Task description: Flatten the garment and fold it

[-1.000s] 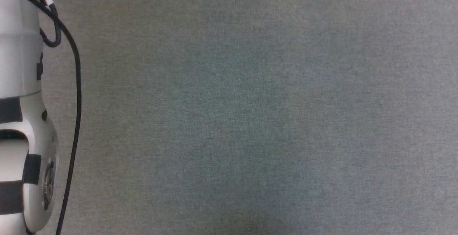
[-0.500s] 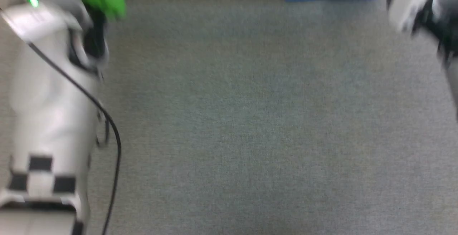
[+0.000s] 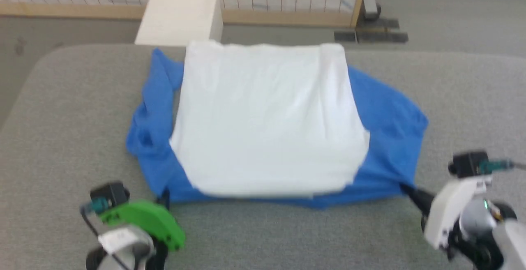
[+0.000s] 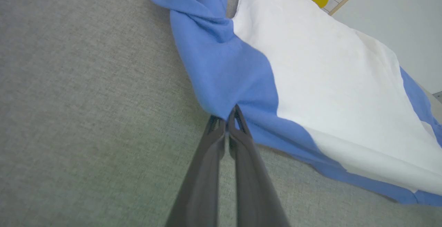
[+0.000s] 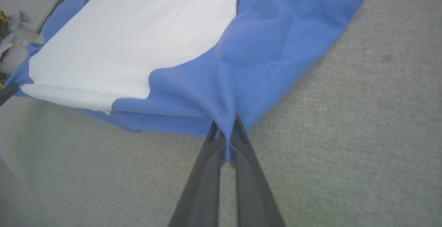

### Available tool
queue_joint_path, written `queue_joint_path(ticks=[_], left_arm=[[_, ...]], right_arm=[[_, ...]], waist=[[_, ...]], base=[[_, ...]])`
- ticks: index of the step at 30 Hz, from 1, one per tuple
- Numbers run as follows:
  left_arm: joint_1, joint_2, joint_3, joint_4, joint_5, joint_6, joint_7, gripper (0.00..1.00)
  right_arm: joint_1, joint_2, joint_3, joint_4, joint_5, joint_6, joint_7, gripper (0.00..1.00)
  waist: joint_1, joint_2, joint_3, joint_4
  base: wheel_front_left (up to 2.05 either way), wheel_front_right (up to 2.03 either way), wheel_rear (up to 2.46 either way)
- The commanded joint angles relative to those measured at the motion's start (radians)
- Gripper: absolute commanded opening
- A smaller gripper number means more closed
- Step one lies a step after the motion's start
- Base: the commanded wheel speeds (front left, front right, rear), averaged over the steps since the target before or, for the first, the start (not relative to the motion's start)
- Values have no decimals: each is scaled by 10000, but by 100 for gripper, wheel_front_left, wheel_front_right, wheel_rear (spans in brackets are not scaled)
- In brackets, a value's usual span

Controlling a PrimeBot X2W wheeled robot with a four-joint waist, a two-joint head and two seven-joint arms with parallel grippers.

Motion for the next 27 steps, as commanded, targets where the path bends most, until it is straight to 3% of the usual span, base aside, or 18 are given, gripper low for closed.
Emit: queue_joint_path(ticks=[1, 12, 16, 21, 22, 23, 24, 27], left_arm=[[412, 197, 117, -176, -101, 238, 103, 0], [2708, 1077, -606, -1507, 436, 1769, 2239, 0], [2886, 1056, -743, -1349, 369, 1916, 2602, 0], [2606, 910, -701, -992, 221, 1791, 2521, 0], [2550, 867, -651, -943, 167, 1766, 2469, 18], [2482, 844, -599, -904, 125, 1727, 2400, 100], [2429, 848, -549, -891, 107, 1704, 2335, 100], [2299, 927, -325, -1090, 13, 1658, 2191, 100]], right_arm=[[421, -79, -350, -165, -313, -23, 152, 0], [2968, 686, -1720, -2473, -2806, -23, 3153, 0], [3244, 1064, -1560, -2672, -3265, -23, 3977, 0], [3282, 1473, -1361, -2363, -3512, -23, 4132, 0], [3247, 1523, -1364, -2336, -3565, -23, 4043, 0], [3208, 1561, -1325, -2317, -3599, -23, 3958, 27], [3172, 1612, -1345, -2323, -3566, -23, 3888, 100], [3038, 1689, -1520, -2509, -3374, -23, 3698, 100]], waist=[[1, 0, -604, 259], [1, 0, -786, 77], [1, 0, -743, 78], [1, 0, -680, 126], [1, 0, -673, 122], [1, 0, -671, 112], [1, 0, -675, 99], [1, 0, -721, 61]], base=[[0, 0, 0], [0, 0, 0], [0, 0, 0], [0, 0, 0], [0, 0, 0], [0, 0, 0], [0, 0, 0], [0, 0, 0]])
